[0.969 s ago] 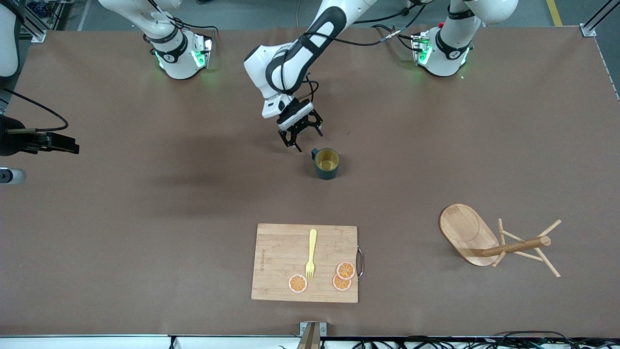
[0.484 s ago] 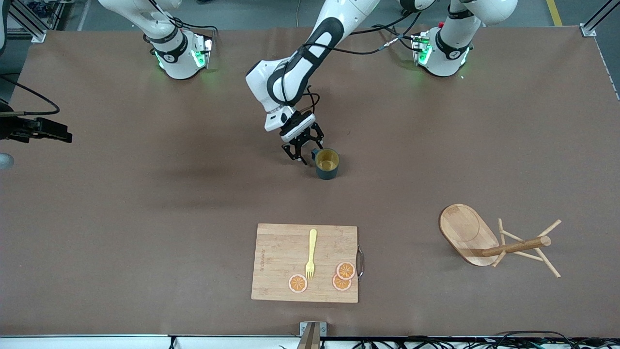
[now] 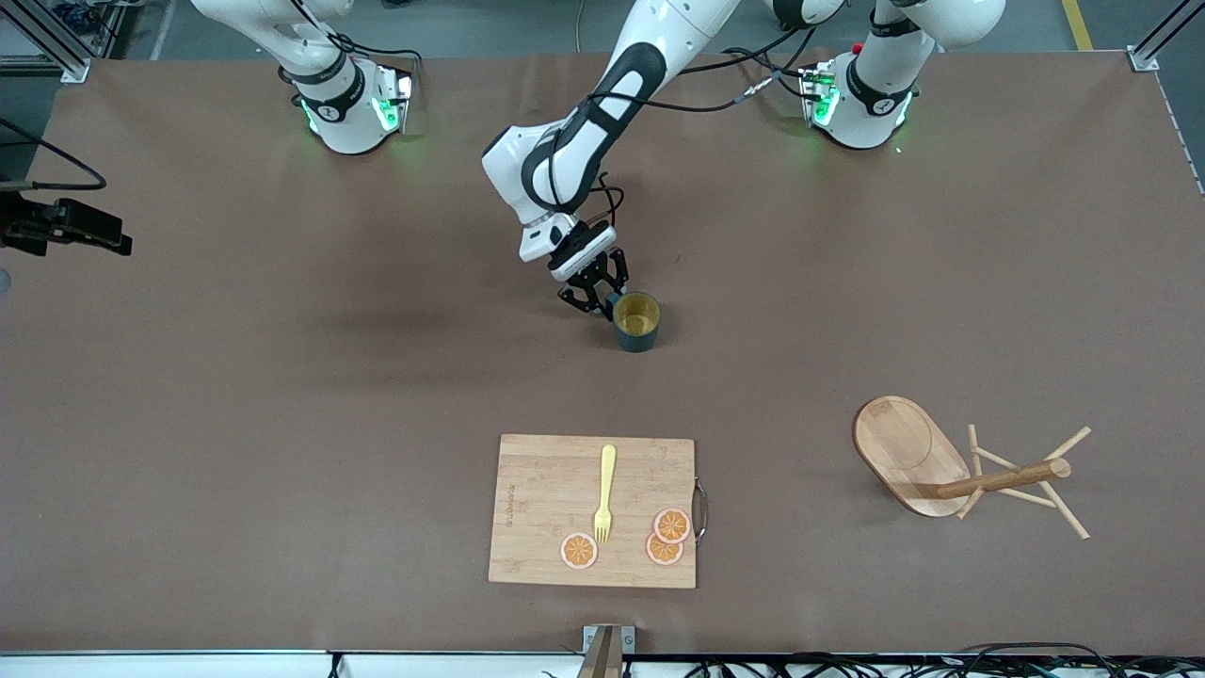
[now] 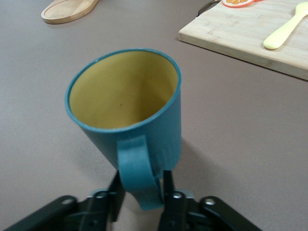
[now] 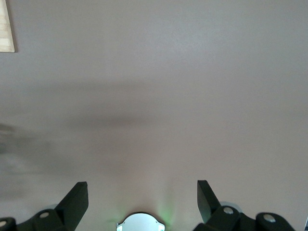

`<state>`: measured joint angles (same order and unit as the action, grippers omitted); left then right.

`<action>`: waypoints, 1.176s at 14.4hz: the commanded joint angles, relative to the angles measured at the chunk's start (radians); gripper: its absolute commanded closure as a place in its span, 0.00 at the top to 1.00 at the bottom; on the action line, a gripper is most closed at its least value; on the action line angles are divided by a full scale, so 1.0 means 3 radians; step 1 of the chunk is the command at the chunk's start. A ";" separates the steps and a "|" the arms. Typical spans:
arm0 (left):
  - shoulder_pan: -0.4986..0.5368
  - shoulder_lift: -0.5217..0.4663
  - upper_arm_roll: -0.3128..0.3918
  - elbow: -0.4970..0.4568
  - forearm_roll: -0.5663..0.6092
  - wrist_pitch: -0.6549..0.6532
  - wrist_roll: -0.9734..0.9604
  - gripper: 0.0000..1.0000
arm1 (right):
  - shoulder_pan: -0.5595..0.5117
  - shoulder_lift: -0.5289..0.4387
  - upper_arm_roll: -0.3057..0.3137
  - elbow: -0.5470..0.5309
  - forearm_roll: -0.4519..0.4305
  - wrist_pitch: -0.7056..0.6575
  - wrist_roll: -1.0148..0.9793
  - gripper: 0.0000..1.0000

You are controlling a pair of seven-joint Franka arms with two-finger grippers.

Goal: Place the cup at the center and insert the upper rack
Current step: 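Lift the teal mug with the left gripper toward the wooden stand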

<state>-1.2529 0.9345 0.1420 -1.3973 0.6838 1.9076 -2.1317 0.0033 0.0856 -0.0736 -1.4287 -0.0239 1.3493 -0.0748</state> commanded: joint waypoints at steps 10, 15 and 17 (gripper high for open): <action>0.0351 -0.0869 0.0079 0.0076 -0.0570 -0.0013 0.0554 0.00 | 0.0004 -0.0658 0.0031 -0.0591 0.0003 0.0079 -0.0011 1.00; 0.1005 -0.1519 0.0069 0.0071 -0.1362 -0.0023 0.1372 0.00 | 0.0004 -0.0735 0.0031 -0.0591 0.0003 0.0089 -0.0011 1.00; 0.1352 -0.1744 0.0064 0.0061 -0.1715 -0.0028 0.1770 0.00 | -0.0006 -0.0730 0.0026 -0.0597 0.0013 0.0155 -0.0016 1.00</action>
<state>-0.9290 0.4913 0.1748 -1.3389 0.2565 1.8995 -1.6979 0.0044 -0.1001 -0.0673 -1.5667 -0.0239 1.3664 -0.0748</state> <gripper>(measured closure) 0.793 0.000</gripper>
